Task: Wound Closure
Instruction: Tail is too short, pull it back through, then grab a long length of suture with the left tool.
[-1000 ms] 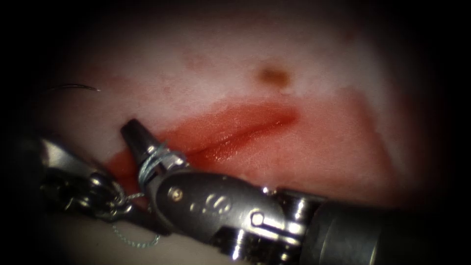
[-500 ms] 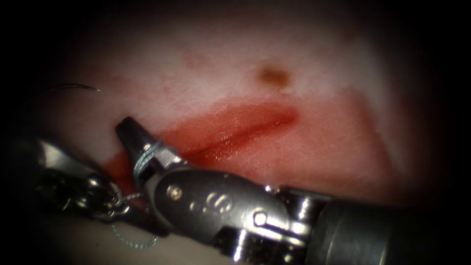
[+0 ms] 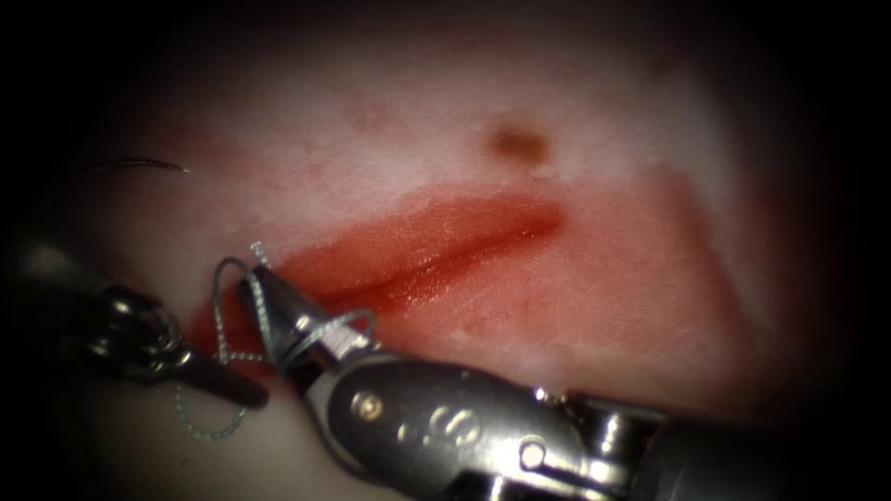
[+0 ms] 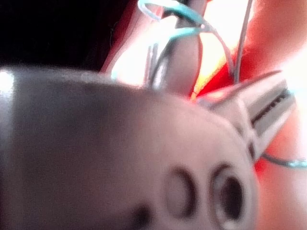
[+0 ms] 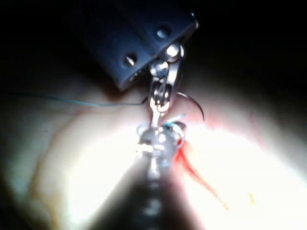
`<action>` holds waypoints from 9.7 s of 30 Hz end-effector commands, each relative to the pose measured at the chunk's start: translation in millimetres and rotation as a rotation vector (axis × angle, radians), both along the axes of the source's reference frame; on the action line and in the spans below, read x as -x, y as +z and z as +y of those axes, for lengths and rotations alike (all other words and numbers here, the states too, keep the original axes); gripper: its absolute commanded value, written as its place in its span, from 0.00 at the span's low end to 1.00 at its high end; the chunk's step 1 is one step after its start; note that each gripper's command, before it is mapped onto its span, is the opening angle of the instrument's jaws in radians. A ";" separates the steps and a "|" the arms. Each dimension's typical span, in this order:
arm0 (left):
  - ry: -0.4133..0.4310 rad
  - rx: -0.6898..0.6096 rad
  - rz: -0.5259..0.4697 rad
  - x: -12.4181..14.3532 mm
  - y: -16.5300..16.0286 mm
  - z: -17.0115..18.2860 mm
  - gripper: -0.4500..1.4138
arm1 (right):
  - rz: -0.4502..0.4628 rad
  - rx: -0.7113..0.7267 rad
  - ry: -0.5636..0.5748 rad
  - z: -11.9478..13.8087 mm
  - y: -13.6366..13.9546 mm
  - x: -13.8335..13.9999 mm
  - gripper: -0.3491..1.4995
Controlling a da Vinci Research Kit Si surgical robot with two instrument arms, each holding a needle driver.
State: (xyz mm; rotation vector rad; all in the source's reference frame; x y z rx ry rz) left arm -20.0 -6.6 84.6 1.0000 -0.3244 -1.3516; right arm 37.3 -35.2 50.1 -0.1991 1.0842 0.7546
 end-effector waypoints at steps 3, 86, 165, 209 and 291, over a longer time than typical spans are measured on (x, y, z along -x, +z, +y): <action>-0.011 0.003 0.000 0.2 -0.1 1.2 0.00 | 0.009 0.005 0.000 0.6 -0.5 -0.9 0.00; 0.267 -0.325 0.043 -6.8 -1.1 -7.5 0.00 | 0.095 -0.430 -0.168 6.5 2.1 -0.3 0.25; 0.295 -0.342 0.057 -5.8 -1.3 -8.3 0.00 | 0.209 -0.319 -0.153 15.7 -6.2 -1.4 0.00; -0.046 0.022 -0.074 -1.9 -2.4 0.9 0.00 | 0.309 -0.169 -0.140 17.3 -7.8 -0.8 0.79; -0.882 -0.667 0.414 4.7 -0.6 -2.4 0.41 | 0.299 -0.163 -0.113 16.8 -8.0 -2.0 0.81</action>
